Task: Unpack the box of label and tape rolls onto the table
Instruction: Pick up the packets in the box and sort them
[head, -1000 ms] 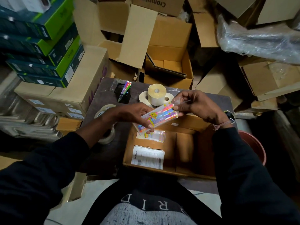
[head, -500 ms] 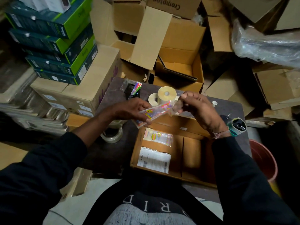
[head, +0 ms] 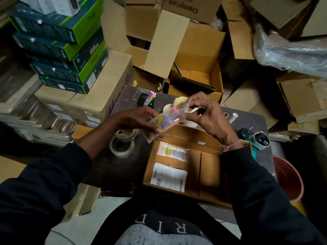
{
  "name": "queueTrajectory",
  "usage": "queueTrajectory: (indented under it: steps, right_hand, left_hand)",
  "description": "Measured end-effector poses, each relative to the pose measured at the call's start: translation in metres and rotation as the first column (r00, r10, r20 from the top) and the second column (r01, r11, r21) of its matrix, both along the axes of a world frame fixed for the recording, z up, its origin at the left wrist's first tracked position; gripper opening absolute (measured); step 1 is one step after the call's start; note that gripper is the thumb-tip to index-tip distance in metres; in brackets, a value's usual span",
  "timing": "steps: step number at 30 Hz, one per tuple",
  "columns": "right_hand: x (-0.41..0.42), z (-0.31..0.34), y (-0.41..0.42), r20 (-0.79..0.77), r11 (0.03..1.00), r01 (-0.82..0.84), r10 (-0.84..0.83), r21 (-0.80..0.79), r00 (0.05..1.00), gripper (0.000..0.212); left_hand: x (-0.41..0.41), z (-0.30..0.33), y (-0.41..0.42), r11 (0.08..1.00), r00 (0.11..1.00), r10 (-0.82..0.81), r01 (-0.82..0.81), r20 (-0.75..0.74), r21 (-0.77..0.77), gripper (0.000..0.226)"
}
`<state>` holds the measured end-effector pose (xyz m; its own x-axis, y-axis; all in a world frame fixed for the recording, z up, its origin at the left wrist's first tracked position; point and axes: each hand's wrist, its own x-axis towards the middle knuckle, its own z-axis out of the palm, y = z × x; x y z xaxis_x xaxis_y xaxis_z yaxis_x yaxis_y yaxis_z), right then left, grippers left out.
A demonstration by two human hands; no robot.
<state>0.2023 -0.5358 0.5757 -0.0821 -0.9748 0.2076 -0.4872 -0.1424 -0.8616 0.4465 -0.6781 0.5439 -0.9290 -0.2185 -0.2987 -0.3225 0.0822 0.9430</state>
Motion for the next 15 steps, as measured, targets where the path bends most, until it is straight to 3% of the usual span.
queueTrajectory:
  steps: [4, 9, 15]
  right_hand:
    - [0.0038, 0.0016, -0.002, -0.003, 0.998, -0.058, 0.058, 0.022, 0.998, 0.026]
    - [0.007, 0.0009, -0.0023, 0.107, 0.986, -0.134, 0.124, 0.101, 0.987, 0.028]
    - [0.0025, -0.0063, -0.0047, 0.123, 0.983, -0.139, 0.124, 0.117, 0.985, 0.031]
  left_hand:
    - [0.0021, -0.0003, -0.0033, 0.999, 0.999, -0.037, 0.037, 0.028, 0.0, 0.024]
    - [0.0047, -0.0016, -0.0075, 0.996, 0.995, -0.073, 0.076, 0.073, -0.038, 0.026]
    - [0.0069, -0.0022, -0.0085, 0.999, 0.998, -0.029, 0.028, 0.051, 0.022, 0.034]
